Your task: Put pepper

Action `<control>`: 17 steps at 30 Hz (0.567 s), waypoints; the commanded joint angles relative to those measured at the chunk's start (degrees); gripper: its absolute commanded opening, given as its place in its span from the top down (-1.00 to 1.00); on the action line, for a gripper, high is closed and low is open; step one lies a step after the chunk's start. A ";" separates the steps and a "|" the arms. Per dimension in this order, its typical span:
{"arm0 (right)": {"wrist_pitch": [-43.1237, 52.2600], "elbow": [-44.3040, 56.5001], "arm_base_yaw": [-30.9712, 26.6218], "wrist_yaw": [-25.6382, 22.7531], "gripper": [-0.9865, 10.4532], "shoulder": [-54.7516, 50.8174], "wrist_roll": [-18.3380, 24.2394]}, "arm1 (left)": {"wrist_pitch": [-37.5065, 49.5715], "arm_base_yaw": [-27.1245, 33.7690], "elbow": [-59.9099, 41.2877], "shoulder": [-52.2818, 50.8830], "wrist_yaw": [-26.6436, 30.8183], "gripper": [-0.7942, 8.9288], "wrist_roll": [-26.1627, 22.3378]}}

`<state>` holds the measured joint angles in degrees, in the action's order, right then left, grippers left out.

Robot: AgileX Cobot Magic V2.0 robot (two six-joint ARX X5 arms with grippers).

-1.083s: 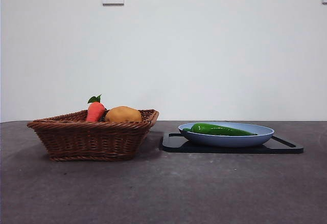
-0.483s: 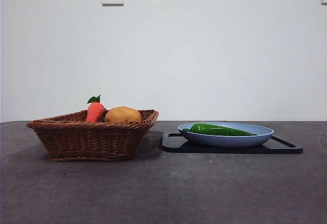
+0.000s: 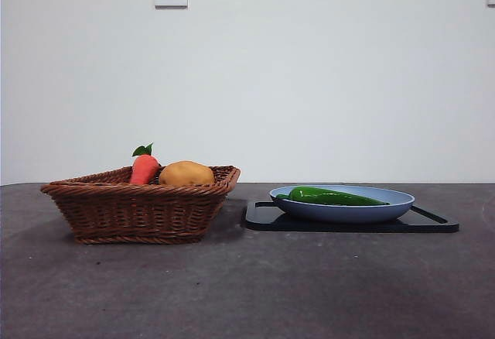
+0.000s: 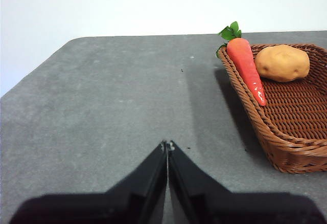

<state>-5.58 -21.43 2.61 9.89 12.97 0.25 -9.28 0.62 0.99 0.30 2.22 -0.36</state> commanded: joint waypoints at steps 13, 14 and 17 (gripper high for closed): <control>2.62 19.58 0.04 -4.28 0.81 -12.66 -6.25 | 0.66 0.20 -0.61 -0.22 -0.15 0.82 0.52; 2.60 20.31 0.04 -4.26 0.81 -12.98 -6.29 | 0.66 0.20 -0.61 -0.22 -0.15 0.82 0.52; 1.29 20.98 0.04 -4.28 0.81 -13.03 -6.40 | 0.66 0.20 -0.61 -0.22 -0.15 0.82 0.52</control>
<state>-4.78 -0.62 2.61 5.85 0.30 -5.32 -9.28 0.62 0.99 0.30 2.20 -0.36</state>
